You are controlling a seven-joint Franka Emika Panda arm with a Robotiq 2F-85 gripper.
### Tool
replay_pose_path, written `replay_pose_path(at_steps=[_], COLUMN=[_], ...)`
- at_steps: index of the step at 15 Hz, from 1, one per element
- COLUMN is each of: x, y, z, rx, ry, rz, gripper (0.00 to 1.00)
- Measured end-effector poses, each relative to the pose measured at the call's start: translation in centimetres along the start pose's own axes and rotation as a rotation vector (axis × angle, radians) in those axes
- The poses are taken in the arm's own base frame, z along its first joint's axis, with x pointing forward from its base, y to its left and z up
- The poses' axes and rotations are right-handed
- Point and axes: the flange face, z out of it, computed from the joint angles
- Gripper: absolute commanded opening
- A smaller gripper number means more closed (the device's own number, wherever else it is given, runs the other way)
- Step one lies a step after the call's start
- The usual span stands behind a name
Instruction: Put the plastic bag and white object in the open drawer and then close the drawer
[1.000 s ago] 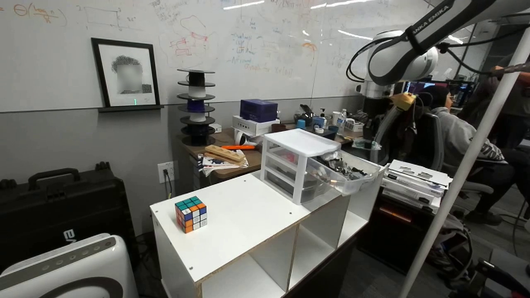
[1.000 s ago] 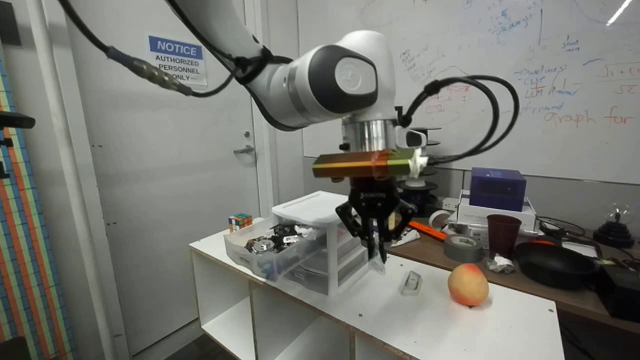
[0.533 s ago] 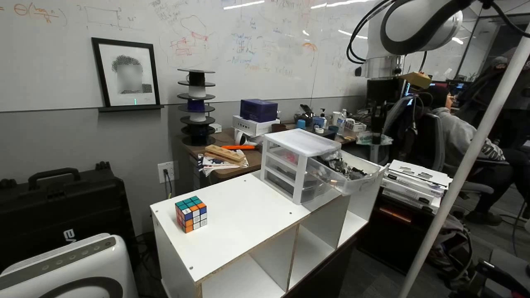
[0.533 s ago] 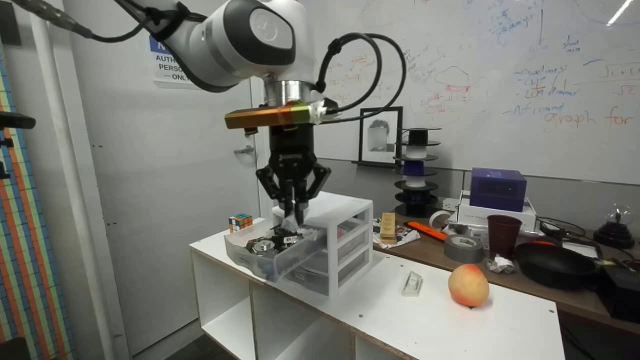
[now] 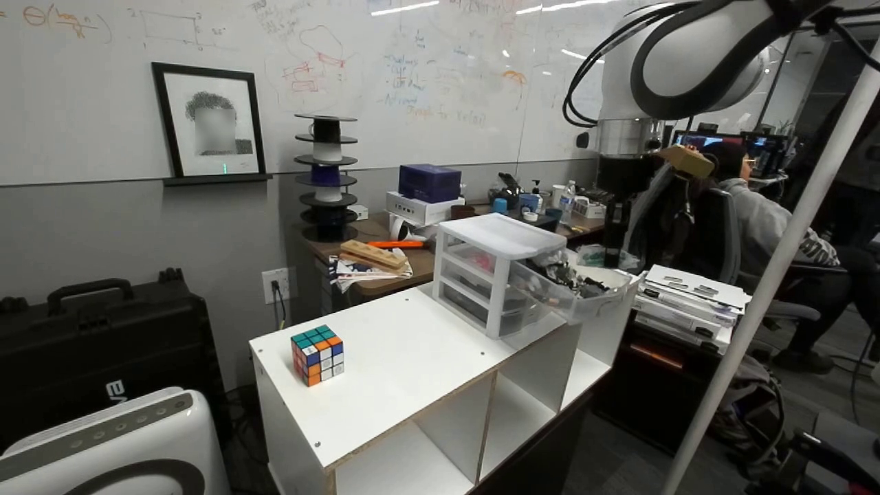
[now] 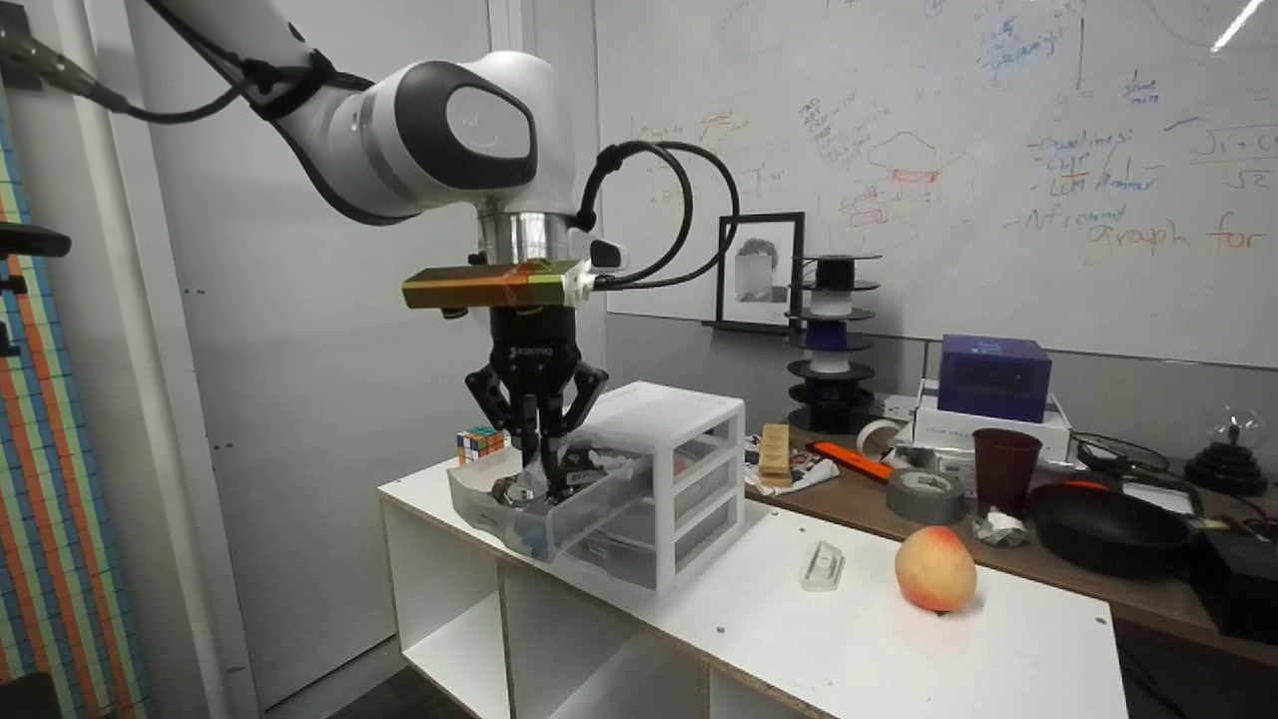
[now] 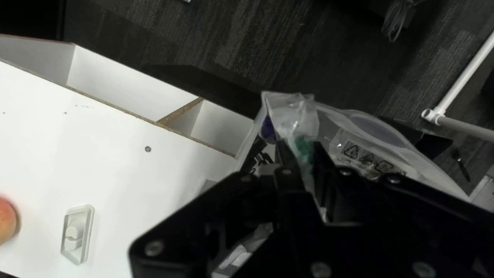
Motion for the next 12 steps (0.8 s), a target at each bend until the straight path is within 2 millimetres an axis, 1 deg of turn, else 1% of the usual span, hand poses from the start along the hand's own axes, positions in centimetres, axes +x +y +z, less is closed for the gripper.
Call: replay_pose_path(at_steps=[1,2,3,4,5,7,8,9,10,11,12], x=[0.4,0.8,1.1,1.4,1.7,2.0,2.0,2.0,1.8,1.4,0.8], y=[0.0,-0.1,-0.2,-0.4,-0.6,-0.9,-0.9,-0.8,-0.5,0.1,0.9], z=[0.5,0.9,1.2,1.5,1.7,1.7,1.5,1.1,0.5,-0.3,-1.4], rx=[0.003,0.007,0.009,0.01,0.011,0.009,0.007,0.004,0.0,-0.004,-0.008], ry=[0.019,0.034,0.046,0.055,0.06,0.068,0.071,0.077,0.087,0.103,0.123], rz=[0.005,0.009,0.009,0.007,0.005,-0.002,-0.002,0.0,0.007,0.022,0.041], gripper=[0.12,0.4,0.41,0.47,0.56,0.7,0.79,0.85,0.94,0.98,1.0])
